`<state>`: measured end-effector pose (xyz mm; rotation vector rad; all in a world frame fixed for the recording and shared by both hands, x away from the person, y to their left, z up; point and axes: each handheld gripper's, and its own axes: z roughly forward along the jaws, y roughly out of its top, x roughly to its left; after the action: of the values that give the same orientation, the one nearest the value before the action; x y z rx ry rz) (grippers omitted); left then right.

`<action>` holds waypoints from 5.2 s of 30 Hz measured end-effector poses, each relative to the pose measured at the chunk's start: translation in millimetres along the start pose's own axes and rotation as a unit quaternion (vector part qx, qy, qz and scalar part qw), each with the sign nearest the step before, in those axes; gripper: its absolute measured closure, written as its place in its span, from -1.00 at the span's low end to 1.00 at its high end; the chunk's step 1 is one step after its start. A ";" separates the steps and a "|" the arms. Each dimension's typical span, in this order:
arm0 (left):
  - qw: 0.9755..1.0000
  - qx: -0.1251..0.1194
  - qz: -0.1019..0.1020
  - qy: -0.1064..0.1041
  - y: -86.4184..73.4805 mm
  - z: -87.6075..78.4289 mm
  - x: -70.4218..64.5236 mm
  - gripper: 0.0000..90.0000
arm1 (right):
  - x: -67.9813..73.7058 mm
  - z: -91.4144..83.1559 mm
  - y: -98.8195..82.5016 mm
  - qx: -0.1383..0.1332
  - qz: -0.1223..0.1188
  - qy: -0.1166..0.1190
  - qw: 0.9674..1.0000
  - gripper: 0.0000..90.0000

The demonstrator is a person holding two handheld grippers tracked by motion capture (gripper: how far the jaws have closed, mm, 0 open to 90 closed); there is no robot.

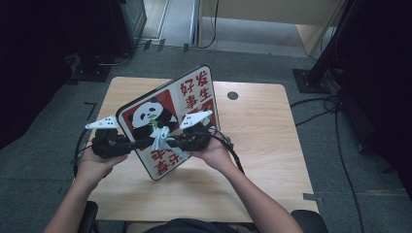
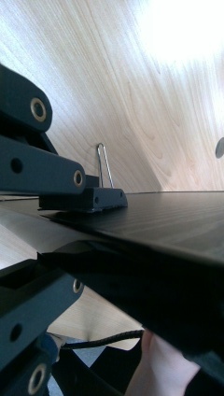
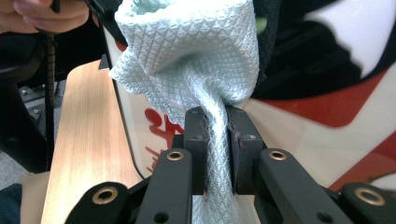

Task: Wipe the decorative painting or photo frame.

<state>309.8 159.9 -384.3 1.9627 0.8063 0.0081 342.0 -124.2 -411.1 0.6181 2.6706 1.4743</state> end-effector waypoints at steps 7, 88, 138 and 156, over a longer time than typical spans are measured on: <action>1.000 0.000 -0.001 -0.001 0.0 0.0 0.1 0.76 | -0.7 6.8 -20.5 0.004 0.005 0.004 1.000 0.79; 1.000 -0.012 0.007 0.012 -14.0 -37.4 -3.6 0.66 | -1.9 -29.4 45.3 0.048 0.005 0.030 0.998 0.79; 0.999 -0.035 0.029 -0.006 14.1 -32.3 18.3 0.94 | 37.3 -21.2 141.2 0.023 -0.063 0.029 0.997 0.79; 0.999 -0.034 0.032 -0.003 14.4 -32.2 18.1 0.93 | 37.2 -8.2 111.2 0.024 -0.054 0.039 0.998 0.79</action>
<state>321.0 190.5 -361.7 1.9228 0.7298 0.0666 342.4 -65.1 -309.6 0.4206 2.7556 1.4403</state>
